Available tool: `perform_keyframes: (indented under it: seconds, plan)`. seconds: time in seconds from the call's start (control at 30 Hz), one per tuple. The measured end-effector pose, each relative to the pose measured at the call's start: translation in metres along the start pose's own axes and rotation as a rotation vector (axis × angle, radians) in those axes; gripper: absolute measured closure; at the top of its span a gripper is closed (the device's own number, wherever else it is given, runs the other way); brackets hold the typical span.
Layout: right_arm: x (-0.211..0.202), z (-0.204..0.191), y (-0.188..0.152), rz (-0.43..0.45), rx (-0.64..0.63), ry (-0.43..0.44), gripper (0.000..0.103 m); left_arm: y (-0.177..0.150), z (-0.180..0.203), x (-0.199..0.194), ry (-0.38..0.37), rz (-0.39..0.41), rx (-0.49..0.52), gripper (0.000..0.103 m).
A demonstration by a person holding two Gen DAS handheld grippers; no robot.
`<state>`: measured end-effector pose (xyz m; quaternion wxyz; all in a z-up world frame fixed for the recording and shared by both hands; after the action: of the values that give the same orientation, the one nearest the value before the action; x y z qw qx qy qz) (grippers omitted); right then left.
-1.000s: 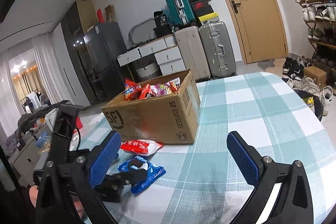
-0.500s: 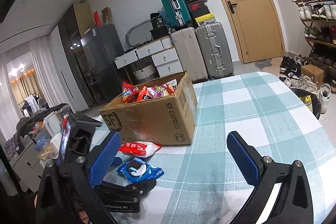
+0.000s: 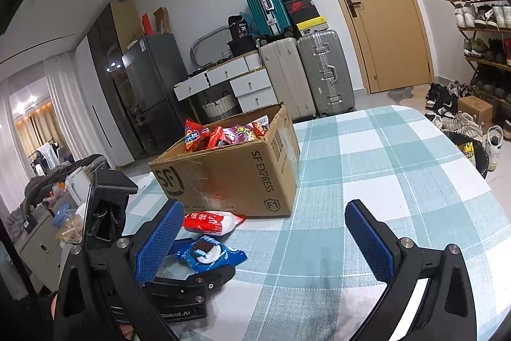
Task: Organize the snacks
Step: 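Grasp the blue Oreo pack with the left tool, then grasp the red balloon-glue pack with the right tool while the left tool holds the Oreo pack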
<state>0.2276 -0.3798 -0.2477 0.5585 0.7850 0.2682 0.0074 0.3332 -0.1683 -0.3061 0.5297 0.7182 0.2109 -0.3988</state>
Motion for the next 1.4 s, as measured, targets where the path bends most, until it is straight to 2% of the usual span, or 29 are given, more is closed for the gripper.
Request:
perform_keyframes:
  seconds: [0.07, 0.13, 0.47, 0.5, 0.73, 0.97, 1.17, 1.33, 1.4]
  plan:
    - [0.001, 0.0, 0.0, -0.001, -0.003, 0.0, 0.001, 0.001, 0.003, -0.002, -0.01, 0.007, 0.009, 0.051]
    - [0.002, 0.001, -0.001, -0.002, 0.003, 0.001, 0.001, -0.014, 0.008, -0.015, -0.008, 0.014, 0.025, 0.054]
    - [0.001, 0.002, -0.003, -0.001, 0.018, 0.001, 0.001, -0.022, -0.002, -0.027, -0.037, 0.003, 0.018, 0.059]
    - [0.0, 0.002, -0.003, 0.0, 0.018, 0.0, 0.001, -0.032, -0.003, -0.03, -0.038, 0.002, 0.015, 0.059]
    - [-0.001, 0.002, -0.002, -0.003, 0.027, 0.002, 0.001, -0.049, -0.023, -0.056, -0.055, 0.009, -0.052, 0.06]
    - [0.0, 0.004, -0.002, -0.011, 0.038, 0.007, 0.001, -0.067, -0.068, -0.084, 0.007, 0.046, -0.117, 0.06]
    - [0.004, 0.006, -0.005, -0.033, 0.051, 0.007, 0.001, -0.086, -0.126, -0.091, 0.061, 0.054, -0.272, 0.06]
    - [0.009, 0.006, -0.007, -0.061, 0.037, -0.018, 0.001, -0.092, -0.172, -0.105, 0.138, 0.118, -0.373, 0.06]
    - [0.014, 0.006, -0.009, -0.084, 0.019, -0.046, 0.001, -0.091, -0.177, -0.109, 0.144, 0.148, -0.388, 0.06]
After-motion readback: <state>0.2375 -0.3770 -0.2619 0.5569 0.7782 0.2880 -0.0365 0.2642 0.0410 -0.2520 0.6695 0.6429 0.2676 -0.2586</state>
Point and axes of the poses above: each gripper's, at about its wrist camera, not at the fingertips, and x roughly the way its jaws point, z to its right, y to its top, the point moved 10 cm from there along x, roughly the way its jaws point, and after that the axes turned 10 degrees about y, right-handed, at the moved point
